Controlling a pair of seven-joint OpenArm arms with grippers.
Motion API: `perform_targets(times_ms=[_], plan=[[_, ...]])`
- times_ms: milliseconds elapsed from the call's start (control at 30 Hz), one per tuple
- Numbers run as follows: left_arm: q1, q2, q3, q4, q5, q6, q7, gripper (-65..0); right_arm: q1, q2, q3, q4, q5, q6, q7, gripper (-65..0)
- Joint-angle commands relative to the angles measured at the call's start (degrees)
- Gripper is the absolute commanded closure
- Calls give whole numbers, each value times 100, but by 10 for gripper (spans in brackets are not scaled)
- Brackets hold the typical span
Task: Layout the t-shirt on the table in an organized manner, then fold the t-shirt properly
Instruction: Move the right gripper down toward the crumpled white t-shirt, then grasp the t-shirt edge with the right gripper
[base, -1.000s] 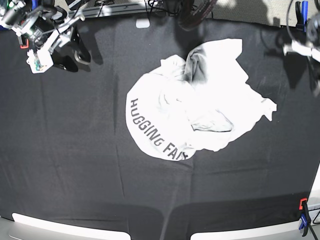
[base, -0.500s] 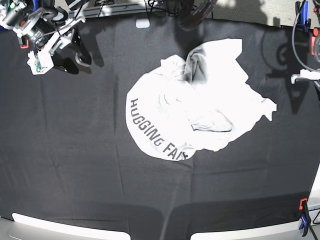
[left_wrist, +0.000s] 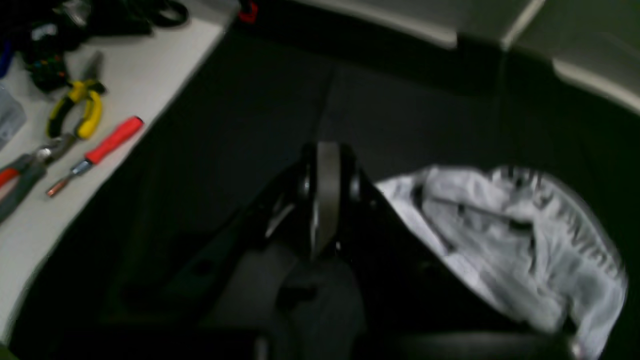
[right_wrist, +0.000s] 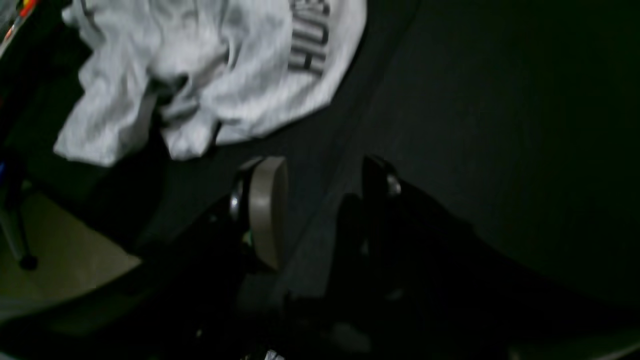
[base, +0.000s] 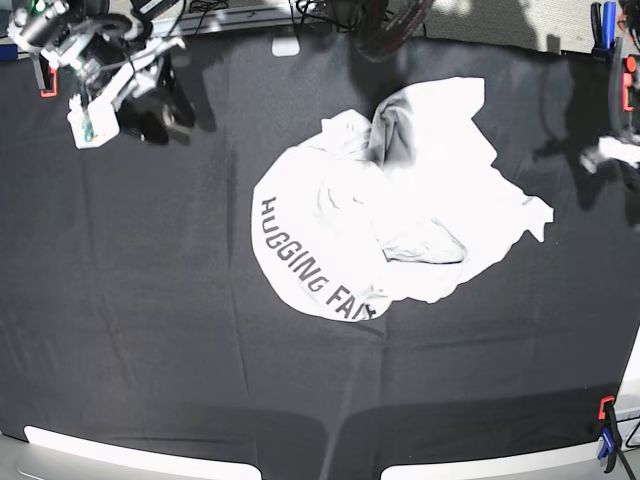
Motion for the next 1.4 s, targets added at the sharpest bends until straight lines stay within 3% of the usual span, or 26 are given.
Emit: perform_targets(times_ms=[0, 67, 433, 533, 633, 700, 767, 867, 933, 1167, 1367], plan=[[17, -52, -33, 90, 68, -177, -164, 0, 57, 4, 37, 94, 142, 37, 120, -242], [17, -52, -33, 90, 262, -396, -168, 0, 184, -4, 35, 94, 142, 37, 4, -242], [15, -52, -24, -1851, 39, -402, -295, 0, 695, -4, -76, -31, -157, 35, -83, -242], [13, -52, -24, -1987, -260, -675, -293, 0, 734, 13, -490, -31, -262, 39, -162, -242], [-11, -55, -22, -1996, -651, -1235, -227, 0, 837, 13, -1220, -31, -938, 37, -160, -242], [-44, -52, -22, -2002, -730, -1298, -232, 0, 949, 11, -1770, -31, -1486, 28, -160, -242], [-70, -55, -22, -2002, -713, -1298, -232, 0, 1106, 7, -2295, -31, -1912, -295, -155, -242], [-79, -52, -22, -2002, -715, -1296, -229, 0, 1412, -9, -2916, -31, -2551, -1167, -153, -242], [-79, -52, -22, -2002, -715, -1296, -232, 0, 1624, -11, -3265, -31, -2907, -1467, -149, -242], [-76, -52, -22, -2002, -717, -1296, -229, 0, 2190, -74, -4087, -39, -3167, -1683, -136, -242], [-61, -52, -22, -2002, -767, -1296, -142, 0, 2500, -643, -4131, -424, -3366, -1683, -103, -242]])
